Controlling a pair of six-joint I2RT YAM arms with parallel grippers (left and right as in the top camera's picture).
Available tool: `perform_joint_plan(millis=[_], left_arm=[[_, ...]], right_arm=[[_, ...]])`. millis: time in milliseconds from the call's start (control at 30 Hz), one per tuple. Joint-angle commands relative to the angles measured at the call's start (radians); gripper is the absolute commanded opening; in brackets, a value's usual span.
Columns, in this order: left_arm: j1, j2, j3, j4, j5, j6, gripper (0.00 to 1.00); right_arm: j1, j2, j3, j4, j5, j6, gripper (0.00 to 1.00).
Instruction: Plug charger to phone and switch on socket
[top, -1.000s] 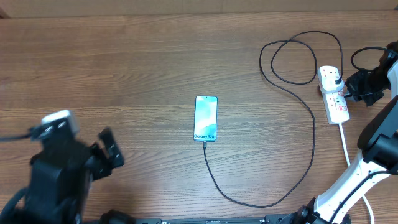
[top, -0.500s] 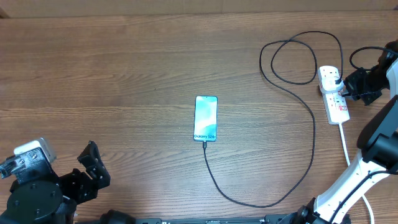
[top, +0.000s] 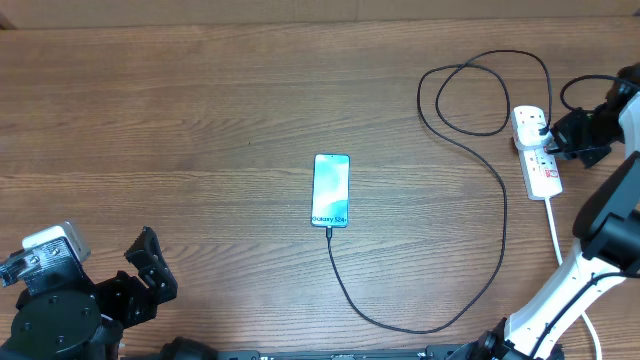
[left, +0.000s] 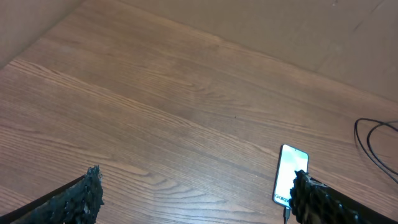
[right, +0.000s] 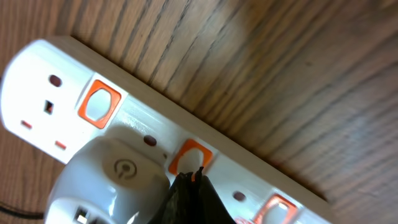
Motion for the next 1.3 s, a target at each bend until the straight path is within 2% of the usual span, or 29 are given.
perform_joint_plan(millis=[0,267,567,700,900,1167,1267], left_arm=[[0.007,-0.009,0.006,0.002,-0.017,-0.013,1.00],[0.008,-0.009,0.006,0.001,-0.017,-0.013,1.00],[0.112,-0.100,0.006,0.002,-0.017,-0.013,1.00],[0.158,-0.192,0.006,0.002,-0.017,-0.013,1.00],[0.188,-0.296,0.006,0.001,-0.017,-0.013,1.00],[0.189,-0.429,0.006,0.001,-0.017,-0.013,1.00],[0.201,-0.476,0.006,0.001,-0.017,-0.013,1.00]], right_arm=[[0.045,0.058,0.025,0.003,-0.007,-0.001,0.04],[0.068,0.068,0.061,-0.051,0.044,-0.001,0.04],[-0.022,0.001,0.287,-0.256,0.052,0.000,0.04],[-0.051,-0.130,0.328,-0.283,-0.037,0.000,0.04],[-0.089,-0.449,0.330,-0.224,-0.333,0.000,0.04],[-0.108,-0.887,0.333,0.099,-0.337,0.138,0.04],[-0.096,-0.940,0.396,0.127,-0.356,0.179,0.04]])
